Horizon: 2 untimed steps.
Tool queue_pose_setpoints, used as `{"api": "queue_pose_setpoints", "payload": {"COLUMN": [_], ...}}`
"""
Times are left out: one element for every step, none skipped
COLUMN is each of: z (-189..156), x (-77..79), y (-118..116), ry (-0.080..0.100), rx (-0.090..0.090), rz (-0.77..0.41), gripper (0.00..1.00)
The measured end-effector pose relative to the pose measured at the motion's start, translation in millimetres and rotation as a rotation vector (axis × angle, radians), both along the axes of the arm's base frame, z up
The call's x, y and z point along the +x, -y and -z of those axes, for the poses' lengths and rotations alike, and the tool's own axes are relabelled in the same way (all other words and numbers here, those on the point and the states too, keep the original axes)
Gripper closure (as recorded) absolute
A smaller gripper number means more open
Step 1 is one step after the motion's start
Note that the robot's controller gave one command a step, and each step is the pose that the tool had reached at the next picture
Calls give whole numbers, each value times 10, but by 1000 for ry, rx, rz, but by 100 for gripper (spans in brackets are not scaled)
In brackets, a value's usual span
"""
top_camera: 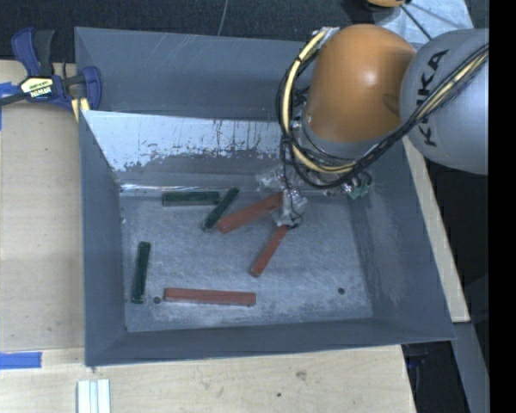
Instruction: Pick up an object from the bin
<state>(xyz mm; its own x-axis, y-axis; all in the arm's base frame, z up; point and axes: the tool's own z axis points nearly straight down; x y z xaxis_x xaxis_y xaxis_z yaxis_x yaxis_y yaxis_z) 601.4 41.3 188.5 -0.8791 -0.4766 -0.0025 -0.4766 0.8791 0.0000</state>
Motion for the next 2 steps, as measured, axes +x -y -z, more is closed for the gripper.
{"api": "queue_pose_setpoints", "payload": {"z": [0, -1579], "x": [0, 105], "y": [1, 628], "ry": [0, 9], "rx": [0, -3], "rz": [0, -263], "gripper": [100, 100]}}
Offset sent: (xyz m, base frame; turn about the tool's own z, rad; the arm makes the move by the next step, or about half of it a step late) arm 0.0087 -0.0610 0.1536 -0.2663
